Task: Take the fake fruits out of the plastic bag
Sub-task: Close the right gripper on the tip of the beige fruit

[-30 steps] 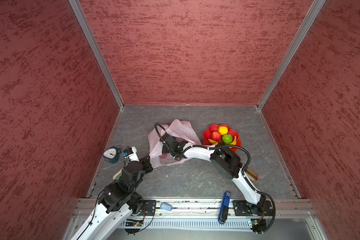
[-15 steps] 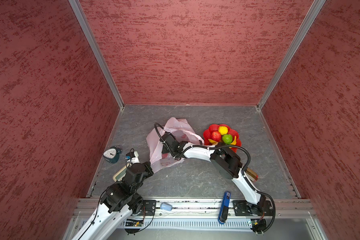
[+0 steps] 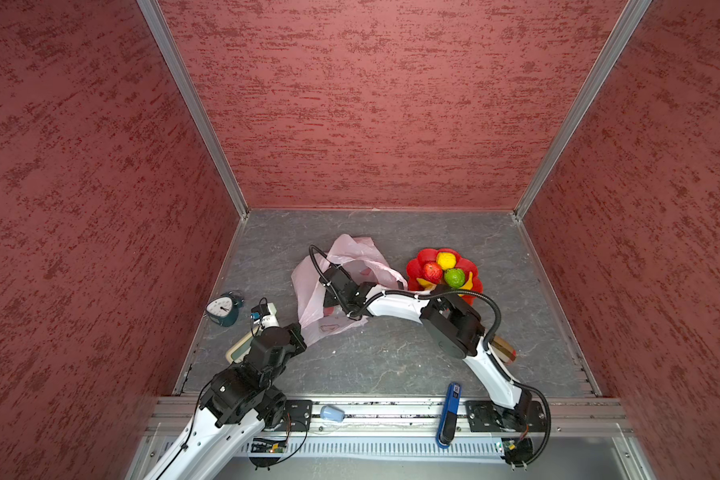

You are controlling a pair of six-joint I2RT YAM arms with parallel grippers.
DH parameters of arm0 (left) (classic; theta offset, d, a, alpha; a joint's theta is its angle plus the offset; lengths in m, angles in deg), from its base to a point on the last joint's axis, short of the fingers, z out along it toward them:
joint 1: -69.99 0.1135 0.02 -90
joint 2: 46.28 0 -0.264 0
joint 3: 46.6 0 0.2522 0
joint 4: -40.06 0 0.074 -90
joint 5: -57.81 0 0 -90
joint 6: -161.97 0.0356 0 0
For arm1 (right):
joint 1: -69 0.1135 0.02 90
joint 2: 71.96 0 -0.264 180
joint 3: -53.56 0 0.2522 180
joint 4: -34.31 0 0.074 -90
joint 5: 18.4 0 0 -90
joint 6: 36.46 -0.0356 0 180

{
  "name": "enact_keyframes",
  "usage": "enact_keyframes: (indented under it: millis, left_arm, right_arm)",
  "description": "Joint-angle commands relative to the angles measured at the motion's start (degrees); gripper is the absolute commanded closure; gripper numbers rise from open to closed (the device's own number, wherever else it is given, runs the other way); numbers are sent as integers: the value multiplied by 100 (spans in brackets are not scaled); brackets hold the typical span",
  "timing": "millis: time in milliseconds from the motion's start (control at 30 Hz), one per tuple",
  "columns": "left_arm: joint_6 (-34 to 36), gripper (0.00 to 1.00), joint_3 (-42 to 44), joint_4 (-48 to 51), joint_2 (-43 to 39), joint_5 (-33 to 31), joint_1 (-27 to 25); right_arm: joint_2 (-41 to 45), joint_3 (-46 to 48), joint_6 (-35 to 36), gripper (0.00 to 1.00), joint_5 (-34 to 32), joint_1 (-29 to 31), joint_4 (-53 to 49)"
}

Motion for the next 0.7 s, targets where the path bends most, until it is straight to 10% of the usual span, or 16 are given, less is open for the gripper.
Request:
enact_keyframes:
  millis: [0, 667]
  left_arm:
    - [20, 96, -60, 118, -31, -94, -18]
    - [110, 96, -115, -111, 120, -139, -21]
  right_arm:
    - [128, 168, 1, 58, 69, -33, 244]
    - [39, 2, 151, 53, 247, -33, 283]
